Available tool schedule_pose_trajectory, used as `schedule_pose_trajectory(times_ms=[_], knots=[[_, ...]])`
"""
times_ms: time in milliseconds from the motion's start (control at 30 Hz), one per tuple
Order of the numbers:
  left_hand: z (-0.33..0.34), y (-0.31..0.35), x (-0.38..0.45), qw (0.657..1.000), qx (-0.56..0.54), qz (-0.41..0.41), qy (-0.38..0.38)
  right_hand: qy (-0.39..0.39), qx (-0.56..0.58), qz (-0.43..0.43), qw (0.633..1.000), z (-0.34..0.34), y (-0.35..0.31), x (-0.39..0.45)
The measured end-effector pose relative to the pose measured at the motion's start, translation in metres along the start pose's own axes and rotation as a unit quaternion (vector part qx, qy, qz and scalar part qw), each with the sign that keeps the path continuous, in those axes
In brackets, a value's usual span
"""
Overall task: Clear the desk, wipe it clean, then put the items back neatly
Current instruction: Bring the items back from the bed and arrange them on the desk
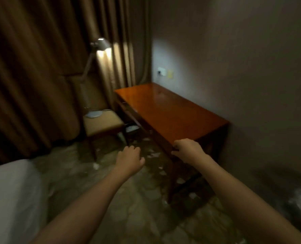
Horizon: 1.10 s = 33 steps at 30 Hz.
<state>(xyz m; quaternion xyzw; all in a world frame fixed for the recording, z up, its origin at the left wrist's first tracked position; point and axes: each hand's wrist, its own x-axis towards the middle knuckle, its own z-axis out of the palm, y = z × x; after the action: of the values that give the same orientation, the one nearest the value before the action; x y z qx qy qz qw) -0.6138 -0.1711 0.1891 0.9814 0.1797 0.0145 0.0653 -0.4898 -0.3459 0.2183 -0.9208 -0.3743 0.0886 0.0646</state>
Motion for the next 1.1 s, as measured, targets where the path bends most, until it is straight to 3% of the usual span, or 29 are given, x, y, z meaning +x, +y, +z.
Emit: schedule_pose_trajectory(times_ms=[200,367,533,767,1100], knots=[[-0.017,-0.163,-0.070,0.986,-0.001,-0.167,0.005,-0.026,-0.035,-0.156,0.987,0.026,-0.173,0.065],[-0.018,-0.269,-0.131,0.953,-0.030,-0.300,0.037,-0.032,-0.092,-0.260,0.961,0.059,-0.306,0.113],[-0.004,-0.353,-0.181,0.903,-0.015,-0.429,0.006,-0.061,-0.122,-0.379,0.915,0.094,-0.418,0.161],[-0.005,-0.460,-0.209,0.809,-0.014,-0.588,-0.004,-0.095,-0.120,-0.509,0.847,0.137,-0.565,0.234],[-0.004,-0.556,-0.189,0.715,-0.064,-0.696,0.010,-0.093,-0.158,-0.610,0.771,0.167,-0.704,0.321]])
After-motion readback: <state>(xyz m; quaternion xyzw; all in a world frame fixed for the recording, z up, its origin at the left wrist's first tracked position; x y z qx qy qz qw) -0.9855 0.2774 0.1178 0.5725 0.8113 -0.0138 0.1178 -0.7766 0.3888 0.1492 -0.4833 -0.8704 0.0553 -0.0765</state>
